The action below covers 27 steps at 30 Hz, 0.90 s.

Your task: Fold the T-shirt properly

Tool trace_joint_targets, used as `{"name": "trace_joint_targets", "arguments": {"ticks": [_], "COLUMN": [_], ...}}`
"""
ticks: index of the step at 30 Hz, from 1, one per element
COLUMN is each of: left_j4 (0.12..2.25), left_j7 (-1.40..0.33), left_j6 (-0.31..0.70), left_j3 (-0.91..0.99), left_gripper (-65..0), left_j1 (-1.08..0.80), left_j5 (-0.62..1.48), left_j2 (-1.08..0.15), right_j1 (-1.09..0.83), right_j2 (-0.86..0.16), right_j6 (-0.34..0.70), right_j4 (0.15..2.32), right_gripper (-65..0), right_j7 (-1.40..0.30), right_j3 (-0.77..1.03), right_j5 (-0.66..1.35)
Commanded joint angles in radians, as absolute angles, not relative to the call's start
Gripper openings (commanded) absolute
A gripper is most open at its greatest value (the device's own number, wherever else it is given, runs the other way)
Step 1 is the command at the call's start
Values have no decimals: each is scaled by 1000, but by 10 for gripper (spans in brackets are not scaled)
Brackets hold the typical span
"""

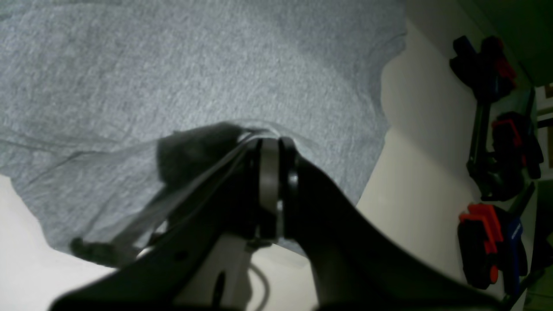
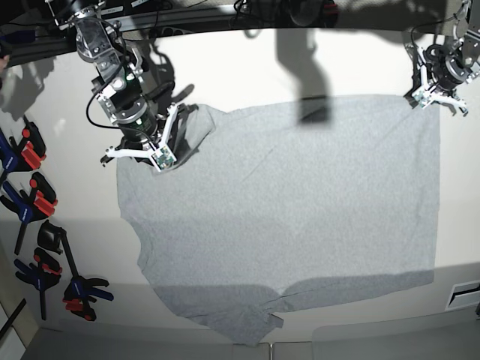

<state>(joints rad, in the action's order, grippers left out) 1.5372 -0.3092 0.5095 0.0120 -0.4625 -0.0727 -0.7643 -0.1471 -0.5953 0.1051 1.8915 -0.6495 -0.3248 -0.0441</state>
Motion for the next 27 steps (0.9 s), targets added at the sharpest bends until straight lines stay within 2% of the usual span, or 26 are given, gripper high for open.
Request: {"name": "trace_joint_targets", "arguments": {"ticks": [1,13,27], "left_j4": [1533,1651,1653], "left_j7": [-340,-343,-353], "left_j6": [501,490,490], "left_j3": [12,12,12], "left_gripper": [-650,-650,-650], "left_j1": [-473,-456,-319], "left_j5": [-105,-105,-104], "left_j2": [-780,-780,-780], "right_j1": [-133,-133,-116], "right_j2": [-607,-607,-607], "right_j6": [100,99,99], "right_j4": [1907,1907,1907], "right_gripper": [-650,-650,-650], "right_j7": [-630,-649,-694], "right_j3": [-316,-316,-316], "right_j5": [-48,-52,-130]}}
